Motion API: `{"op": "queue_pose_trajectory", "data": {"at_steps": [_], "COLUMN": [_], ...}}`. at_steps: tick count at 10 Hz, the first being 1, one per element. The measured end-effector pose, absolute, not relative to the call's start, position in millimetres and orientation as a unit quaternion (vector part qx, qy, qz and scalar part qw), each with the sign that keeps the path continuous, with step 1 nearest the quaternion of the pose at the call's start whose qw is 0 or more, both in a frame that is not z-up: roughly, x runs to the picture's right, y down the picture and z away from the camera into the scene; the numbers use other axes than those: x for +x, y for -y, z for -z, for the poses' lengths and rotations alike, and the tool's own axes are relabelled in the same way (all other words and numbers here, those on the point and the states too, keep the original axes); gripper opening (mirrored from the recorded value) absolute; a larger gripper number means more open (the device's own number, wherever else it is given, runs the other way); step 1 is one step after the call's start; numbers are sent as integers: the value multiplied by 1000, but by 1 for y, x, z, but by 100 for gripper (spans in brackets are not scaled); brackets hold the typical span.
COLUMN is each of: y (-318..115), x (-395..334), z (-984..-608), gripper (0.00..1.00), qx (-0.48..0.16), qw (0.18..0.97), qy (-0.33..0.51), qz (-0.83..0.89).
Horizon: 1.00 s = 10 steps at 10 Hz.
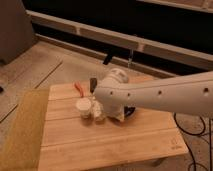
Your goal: Drag the ceramic bowl in a circle
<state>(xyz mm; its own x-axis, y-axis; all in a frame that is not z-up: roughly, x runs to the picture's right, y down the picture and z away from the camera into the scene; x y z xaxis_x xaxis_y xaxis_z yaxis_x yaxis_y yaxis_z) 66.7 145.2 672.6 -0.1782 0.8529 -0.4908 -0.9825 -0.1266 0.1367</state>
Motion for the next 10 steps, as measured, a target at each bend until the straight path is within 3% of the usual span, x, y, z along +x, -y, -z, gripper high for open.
{"op": "queue_pose_trajectory", "data": {"at_steps": [4, 10], "y": [-164, -155], "x": [144, 238], "z": [-674, -680], "gripper": [65, 65], "qx": [-120, -107], "qw": [605, 583], "qy": [-209, -189], "qz": [-759, -783]}}
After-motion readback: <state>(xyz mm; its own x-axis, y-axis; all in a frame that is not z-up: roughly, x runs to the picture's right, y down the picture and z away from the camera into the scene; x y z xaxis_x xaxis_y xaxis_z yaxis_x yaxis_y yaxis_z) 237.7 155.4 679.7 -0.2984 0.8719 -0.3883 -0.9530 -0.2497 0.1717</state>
